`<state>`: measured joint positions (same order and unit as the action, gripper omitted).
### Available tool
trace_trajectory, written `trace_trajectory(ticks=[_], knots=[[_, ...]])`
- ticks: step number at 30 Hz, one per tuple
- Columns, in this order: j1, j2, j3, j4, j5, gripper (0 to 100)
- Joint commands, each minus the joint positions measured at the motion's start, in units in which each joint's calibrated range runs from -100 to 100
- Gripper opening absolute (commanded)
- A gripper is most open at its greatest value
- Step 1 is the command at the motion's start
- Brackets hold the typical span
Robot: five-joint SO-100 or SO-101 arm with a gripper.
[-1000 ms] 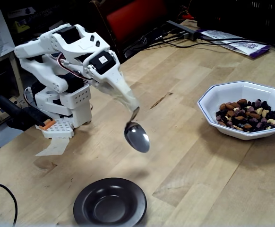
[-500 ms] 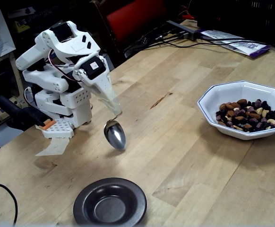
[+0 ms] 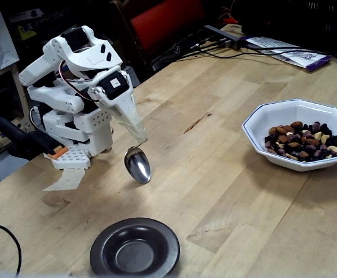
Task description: Use spoon to transfer food from the white bowl to brown plate
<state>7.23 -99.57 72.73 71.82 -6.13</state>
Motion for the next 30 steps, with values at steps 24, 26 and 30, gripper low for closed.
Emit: trace_trajectory(ticks=[24,26,30], knots=[[-5.8,-0.3,-0.6,-27.0,0.0,5],[-6.0,-0.3,-0.6,-27.0,0.0,4],[-6.1,-0.3,-0.6,-27.0,0.1,4]])
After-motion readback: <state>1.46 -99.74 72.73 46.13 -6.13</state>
